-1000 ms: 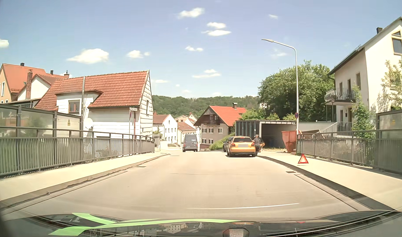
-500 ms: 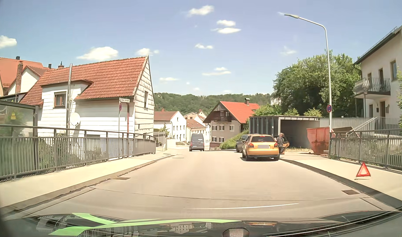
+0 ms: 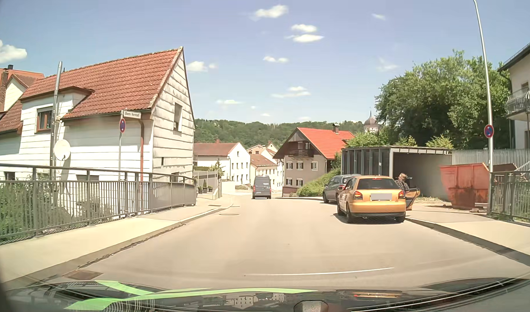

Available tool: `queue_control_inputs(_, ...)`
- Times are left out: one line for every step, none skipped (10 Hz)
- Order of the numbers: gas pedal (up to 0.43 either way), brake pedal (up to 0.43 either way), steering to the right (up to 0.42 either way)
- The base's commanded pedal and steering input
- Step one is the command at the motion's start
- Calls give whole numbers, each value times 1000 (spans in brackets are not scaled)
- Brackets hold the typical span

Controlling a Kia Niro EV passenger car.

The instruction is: Follow the waypoints while adhering to traffic rules and regulations

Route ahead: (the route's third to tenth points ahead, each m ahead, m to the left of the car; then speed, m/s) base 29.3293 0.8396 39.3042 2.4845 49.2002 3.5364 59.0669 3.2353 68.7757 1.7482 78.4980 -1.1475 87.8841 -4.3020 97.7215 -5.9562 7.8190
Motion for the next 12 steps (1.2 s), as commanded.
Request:
queue_control_inputs(59,0,-10)
queue_control_inputs(59,0,-8)
queue_control_inputs(59,0,-7)
queue_control_inputs(47,0,-4)
queue_control_inputs(47,0,-3)
queue_control_inputs(47,0,-3)
queue_control_inputs(47,0,-3)
queue_control_inputs(47,0,-5)
queue_control_inputs(47,0,-6)
queue_control_inputs(59,0,-6)
queue_control_inputs(59,0,-5)
queue_control_inputs(59,0,-5)
